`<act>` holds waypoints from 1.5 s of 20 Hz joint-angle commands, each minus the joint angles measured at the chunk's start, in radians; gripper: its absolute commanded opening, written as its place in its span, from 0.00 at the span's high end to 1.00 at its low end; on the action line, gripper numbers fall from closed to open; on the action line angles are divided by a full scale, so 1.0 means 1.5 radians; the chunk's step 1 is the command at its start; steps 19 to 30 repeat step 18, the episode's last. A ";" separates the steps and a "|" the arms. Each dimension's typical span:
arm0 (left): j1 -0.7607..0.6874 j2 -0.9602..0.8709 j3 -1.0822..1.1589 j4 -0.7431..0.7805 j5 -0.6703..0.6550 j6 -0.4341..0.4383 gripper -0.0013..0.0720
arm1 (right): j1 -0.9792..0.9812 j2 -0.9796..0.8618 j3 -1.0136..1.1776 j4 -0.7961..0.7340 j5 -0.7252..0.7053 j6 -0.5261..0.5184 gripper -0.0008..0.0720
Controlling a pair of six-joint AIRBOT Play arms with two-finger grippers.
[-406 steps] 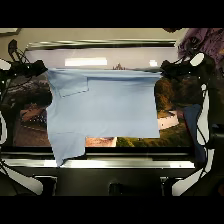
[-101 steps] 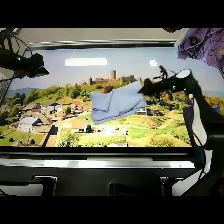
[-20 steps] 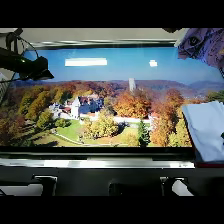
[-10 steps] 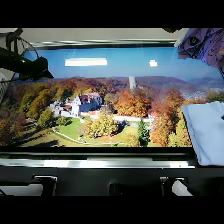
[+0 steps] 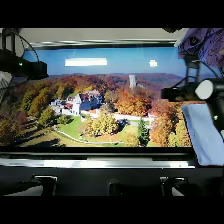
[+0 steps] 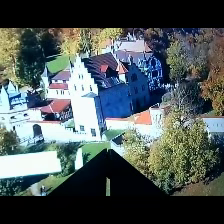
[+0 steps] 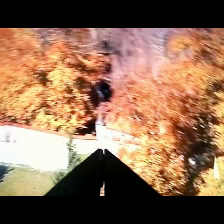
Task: Fold the clothes and pants, and hang the long-sleeved shirts on hangers.
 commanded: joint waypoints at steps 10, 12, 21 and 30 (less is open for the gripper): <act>-0.009 0.160 -0.213 0.029 0.134 0.025 0.95 | 0.151 0.023 0.001 0.016 -0.022 -0.007 0.94; -0.009 0.159 -0.213 0.029 0.134 0.025 0.95 | 0.151 0.023 0.001 0.016 -0.022 -0.007 0.94; -0.009 0.159 -0.213 0.029 0.134 0.025 0.95 | 0.151 0.023 0.001 0.016 -0.022 -0.007 0.94; -0.009 0.159 -0.213 0.029 0.134 0.025 0.95 | 0.151 0.023 0.001 0.016 -0.022 -0.007 0.94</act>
